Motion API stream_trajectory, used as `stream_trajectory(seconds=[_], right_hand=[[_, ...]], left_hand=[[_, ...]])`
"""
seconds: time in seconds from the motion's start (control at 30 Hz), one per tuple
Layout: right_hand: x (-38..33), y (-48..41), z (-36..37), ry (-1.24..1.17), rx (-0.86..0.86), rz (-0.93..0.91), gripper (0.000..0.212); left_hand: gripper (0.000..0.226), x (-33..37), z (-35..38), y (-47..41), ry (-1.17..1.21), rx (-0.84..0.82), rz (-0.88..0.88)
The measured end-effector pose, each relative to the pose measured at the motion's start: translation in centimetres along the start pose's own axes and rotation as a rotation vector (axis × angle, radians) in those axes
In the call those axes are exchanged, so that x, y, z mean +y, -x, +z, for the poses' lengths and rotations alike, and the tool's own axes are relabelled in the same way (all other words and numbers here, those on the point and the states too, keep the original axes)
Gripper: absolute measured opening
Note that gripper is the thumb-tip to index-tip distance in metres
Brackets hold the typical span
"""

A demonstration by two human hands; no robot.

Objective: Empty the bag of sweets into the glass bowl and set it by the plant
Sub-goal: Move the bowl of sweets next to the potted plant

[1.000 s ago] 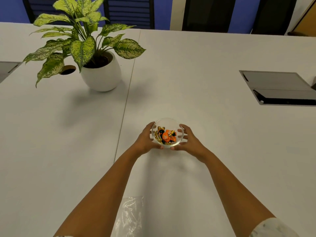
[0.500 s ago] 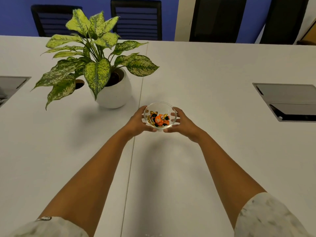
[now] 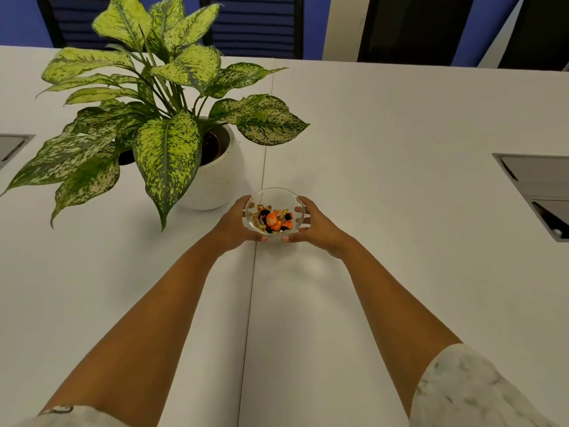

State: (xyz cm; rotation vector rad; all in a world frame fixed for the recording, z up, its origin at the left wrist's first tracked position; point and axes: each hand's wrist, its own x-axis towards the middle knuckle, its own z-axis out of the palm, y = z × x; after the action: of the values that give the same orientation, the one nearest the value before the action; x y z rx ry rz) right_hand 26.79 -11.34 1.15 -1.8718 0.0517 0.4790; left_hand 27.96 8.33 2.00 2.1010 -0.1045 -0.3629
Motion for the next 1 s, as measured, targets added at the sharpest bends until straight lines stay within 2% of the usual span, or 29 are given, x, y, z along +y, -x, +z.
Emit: stream_trajectory(seconds=[0.4,0.83,1.0], right_hand=[[1.0,-2.3,0.9,-0.001,-0.020,0.021,0.100],[0.8,-1.9,1.1,0.016,0.002,0.014,0.104],[0.6,-1.4,1.4,0.053,0.058,0.009,0.104]], left_hand=[[0.085,-2.7,0.1,-1.8,0.013,-0.009,-0.024],[0.085,-2.0,0.3,-1.2,0.058,-0.034,0.004],[0.098,-2.2,1.0,-0.6,-0.003,0.067,-0.029]])
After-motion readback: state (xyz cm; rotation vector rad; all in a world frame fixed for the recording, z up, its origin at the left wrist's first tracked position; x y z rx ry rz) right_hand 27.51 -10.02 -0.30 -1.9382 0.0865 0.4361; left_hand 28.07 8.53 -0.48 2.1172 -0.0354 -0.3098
